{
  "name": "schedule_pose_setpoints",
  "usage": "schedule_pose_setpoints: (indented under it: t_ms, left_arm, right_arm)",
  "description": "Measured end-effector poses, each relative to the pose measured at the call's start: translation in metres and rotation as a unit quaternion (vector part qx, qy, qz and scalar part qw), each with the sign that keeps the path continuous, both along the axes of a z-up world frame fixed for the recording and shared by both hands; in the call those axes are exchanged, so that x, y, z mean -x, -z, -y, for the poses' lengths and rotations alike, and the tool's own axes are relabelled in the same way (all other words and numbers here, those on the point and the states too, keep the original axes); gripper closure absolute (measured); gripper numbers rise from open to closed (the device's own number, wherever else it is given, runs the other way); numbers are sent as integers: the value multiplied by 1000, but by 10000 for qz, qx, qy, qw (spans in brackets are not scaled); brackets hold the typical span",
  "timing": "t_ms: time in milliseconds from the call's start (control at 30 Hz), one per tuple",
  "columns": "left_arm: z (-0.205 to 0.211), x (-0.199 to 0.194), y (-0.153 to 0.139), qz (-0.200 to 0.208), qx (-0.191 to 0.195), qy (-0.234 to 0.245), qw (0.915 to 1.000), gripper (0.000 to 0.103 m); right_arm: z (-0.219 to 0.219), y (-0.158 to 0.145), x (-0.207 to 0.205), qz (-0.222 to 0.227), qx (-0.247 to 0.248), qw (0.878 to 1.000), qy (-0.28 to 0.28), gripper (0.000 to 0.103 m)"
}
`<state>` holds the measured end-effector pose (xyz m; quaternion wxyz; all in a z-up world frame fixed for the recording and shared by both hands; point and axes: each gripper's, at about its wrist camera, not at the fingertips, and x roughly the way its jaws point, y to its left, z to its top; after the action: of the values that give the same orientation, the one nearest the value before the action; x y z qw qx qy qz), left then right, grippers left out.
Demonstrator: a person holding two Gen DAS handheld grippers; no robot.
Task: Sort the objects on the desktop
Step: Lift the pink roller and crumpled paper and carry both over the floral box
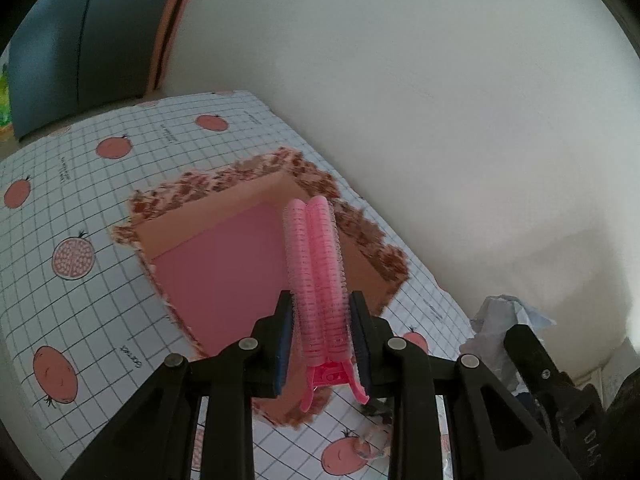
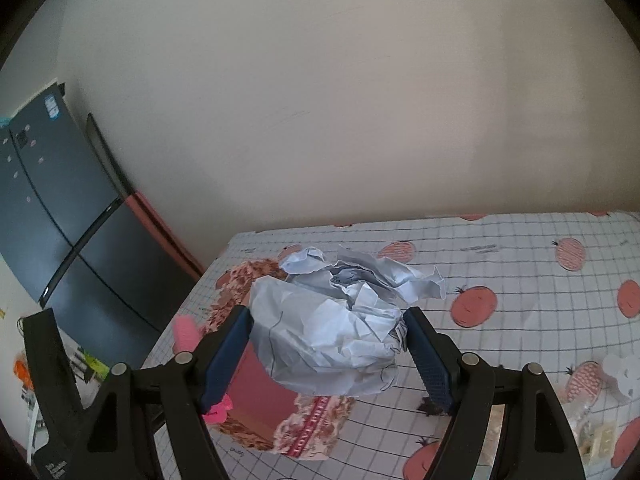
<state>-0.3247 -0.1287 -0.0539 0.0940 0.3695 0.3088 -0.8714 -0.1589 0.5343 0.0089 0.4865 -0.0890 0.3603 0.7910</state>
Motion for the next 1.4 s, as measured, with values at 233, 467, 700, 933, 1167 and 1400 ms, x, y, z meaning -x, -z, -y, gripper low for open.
schedule_pose_setpoints:
  t_ms: [233,467,700,933,1167,1400]
  left_arm:
    - [22,-7,2,-62,15,-236,9997,75]
    - [32,-7,6,-69,55,-275,9996,74]
    - [38,-4,20,57,35,-267,9996,74]
    - [42,-2,32,188,-18,-296,9994,74]
    - [42,1,38,267,-42,-276,9993,74]
    - [43,2,46,367,-77,-298,9989,74]
  right_arm:
    - [-9,3,22,101,-62,9997,-236,23]
    - [-16,9,42,168,-51,9988,-446,23]
    - [-23,28,60,267,102,9976,-637,23]
    - [-27,42,72,332,214,9964,-744,23]
    - [-29,48,82,395,304,9953,-835,23]
    - [-33,57,89,446,396,9943,-882,23]
